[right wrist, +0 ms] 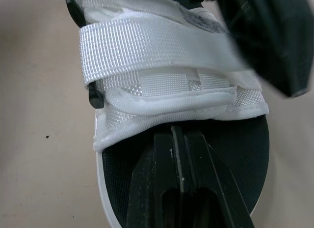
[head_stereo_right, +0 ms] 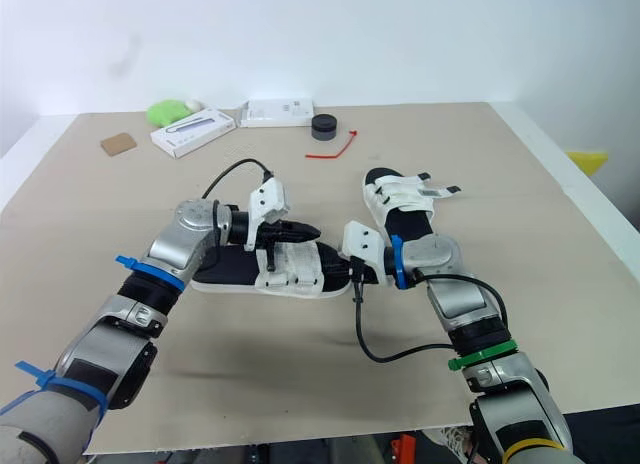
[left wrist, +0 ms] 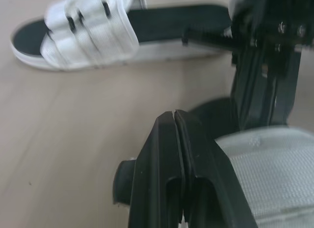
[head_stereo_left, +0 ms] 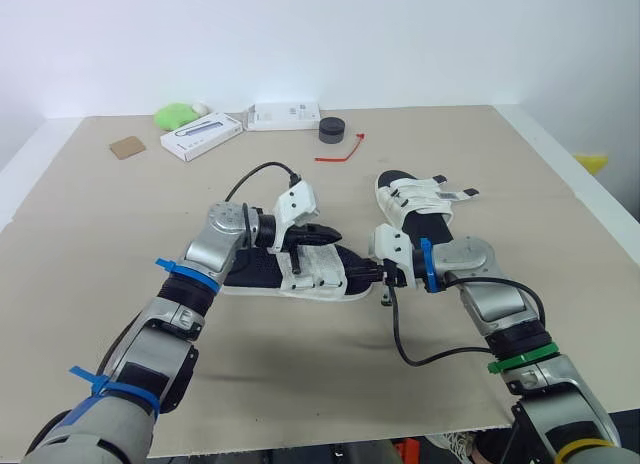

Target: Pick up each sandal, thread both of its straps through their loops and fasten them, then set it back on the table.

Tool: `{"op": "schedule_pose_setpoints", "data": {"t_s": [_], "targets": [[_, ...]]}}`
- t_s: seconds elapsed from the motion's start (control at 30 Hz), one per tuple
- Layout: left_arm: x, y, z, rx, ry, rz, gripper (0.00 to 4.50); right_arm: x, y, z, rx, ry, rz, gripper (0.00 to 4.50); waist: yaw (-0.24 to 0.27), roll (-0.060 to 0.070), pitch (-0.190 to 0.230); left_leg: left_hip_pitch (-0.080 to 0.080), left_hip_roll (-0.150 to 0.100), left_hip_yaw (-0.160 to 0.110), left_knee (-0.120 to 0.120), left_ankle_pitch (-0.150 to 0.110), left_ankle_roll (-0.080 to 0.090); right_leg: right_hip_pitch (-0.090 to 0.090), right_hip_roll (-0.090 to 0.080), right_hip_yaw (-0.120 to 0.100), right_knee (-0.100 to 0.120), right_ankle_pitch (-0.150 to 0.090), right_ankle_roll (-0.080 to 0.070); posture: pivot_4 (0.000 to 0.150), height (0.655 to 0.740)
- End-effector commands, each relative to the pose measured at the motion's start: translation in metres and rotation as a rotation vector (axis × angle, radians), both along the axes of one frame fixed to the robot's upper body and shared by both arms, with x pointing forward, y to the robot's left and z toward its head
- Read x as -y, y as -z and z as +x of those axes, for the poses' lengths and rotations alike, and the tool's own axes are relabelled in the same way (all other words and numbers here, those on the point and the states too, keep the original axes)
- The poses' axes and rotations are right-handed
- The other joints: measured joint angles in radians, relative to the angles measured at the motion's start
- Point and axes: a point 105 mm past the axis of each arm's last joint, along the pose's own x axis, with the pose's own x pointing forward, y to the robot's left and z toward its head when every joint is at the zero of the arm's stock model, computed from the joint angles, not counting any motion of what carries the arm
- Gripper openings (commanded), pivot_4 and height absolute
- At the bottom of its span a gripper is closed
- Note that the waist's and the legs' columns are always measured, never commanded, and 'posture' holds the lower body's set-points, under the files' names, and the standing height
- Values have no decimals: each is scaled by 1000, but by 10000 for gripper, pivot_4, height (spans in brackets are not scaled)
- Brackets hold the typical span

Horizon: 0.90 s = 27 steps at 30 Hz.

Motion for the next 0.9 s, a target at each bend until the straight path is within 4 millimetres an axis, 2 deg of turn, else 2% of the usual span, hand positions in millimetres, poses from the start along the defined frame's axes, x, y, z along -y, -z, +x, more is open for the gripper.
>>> {"op": "schedule_pose_setpoints", "data": {"t_s": [0.03, 0.3, 0.43, 0.57, 0.67, 0.77, 0.87, 0.9], "targets": [[-10, 9, 5, -43, -34, 66, 318, -2, -1, -1, 4, -10, -8, 0, 0, 0, 0, 0, 0, 0, 0, 0, 0, 0, 0, 0, 0, 0, 0, 1500, 7400], [-19, 16, 19, -210, -166, 48, 318, -3, -1, -1, 6, -14, -8, 0, 0, 0, 0, 0, 0, 0, 0, 0, 0, 0, 0, 0, 0, 0, 0, 1500, 7400], [-22, 21, 19, -212, -168, 75, 318, -3, 0, -1, 6, -17, -9, 0, 0, 0, 0, 1, 0, 0, 0, 0, 0, 1, 0, 0, 0, 0, 0, 1500, 7400], [-19, 15, 20, -169, -153, 60, 318, -3, -1, -2, 7, -17, -11, 0, 0, 0, 0, 1, 0, 0, 0, 0, 0, 1, 0, 0, 0, 0, 0, 1500, 7400], [-19, -5, 29, -97, -191, -12, 318, -3, -1, -2, 7, -18, -11, 0, 0, 0, 0, 1, 0, 0, 0, 0, 0, 0, 0, 0, 0, 0, 0, 1500, 7400], [-26, -41, 35, 12, -213, -130, 318, -2, -1, -2, 8, -17, -12, 0, 0, 0, 0, 0, 0, 0, 0, 0, 0, 0, 0, 0, 0, 0, 0, 1500, 7400], [-47, -75, 35, 176, -240, -205, 318, -1, -1, -2, 7, -16, -13, 0, -1, 0, 0, 0, 1, 0, 0, 0, 0, -3, 0, 0, 1, 0, 0, 1500, 7400], [-58, -85, 31, 269, -242, -209, 2712, -1, 0, -2, 6, -17, -14, 0, -2, 0, 0, 0, 1, -1, 0, 0, 0, -4, 0, 0, 1, 0, 0, 1500, 7400]]}}
